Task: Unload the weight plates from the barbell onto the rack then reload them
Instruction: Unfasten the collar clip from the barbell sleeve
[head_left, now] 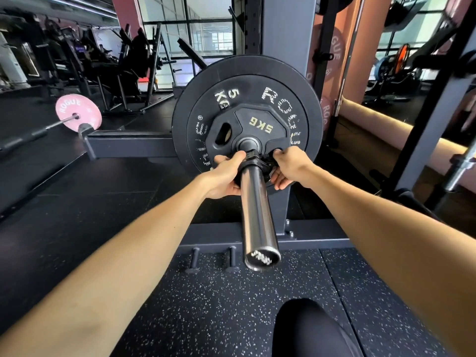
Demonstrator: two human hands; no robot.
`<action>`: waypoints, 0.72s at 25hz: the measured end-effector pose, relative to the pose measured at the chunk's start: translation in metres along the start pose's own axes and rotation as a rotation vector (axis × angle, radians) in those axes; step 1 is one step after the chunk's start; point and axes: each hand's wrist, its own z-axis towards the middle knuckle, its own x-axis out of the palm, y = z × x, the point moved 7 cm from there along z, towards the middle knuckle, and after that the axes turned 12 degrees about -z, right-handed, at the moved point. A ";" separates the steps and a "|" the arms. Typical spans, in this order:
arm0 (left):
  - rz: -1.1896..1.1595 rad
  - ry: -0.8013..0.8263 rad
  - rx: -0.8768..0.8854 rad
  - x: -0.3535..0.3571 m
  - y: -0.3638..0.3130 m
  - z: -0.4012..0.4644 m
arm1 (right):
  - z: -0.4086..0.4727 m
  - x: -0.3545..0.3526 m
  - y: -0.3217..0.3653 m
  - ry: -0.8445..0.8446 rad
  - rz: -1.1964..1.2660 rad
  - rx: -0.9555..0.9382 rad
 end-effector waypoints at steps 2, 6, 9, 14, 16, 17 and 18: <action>0.009 0.040 -0.018 0.004 0.010 -0.027 | -0.025 0.001 -0.004 -0.021 -0.006 -0.006; 0.013 0.086 -0.018 0.012 0.022 -0.079 | -0.073 0.003 -0.013 -0.055 -0.002 -0.036; 0.015 0.110 -0.032 0.016 0.032 -0.107 | -0.101 0.007 -0.019 -0.057 0.010 -0.059; 0.000 0.131 -0.036 0.021 0.044 -0.137 | -0.135 0.011 -0.024 -0.058 0.030 -0.064; -0.034 0.177 -0.054 0.025 0.048 -0.148 | -0.147 0.012 -0.026 -0.066 0.038 -0.074; -0.032 0.192 -0.051 0.026 0.049 -0.153 | -0.152 0.012 -0.027 -0.072 0.040 -0.078; -0.019 0.198 -0.037 0.027 0.050 -0.158 | -0.157 0.012 -0.028 -0.077 0.037 -0.081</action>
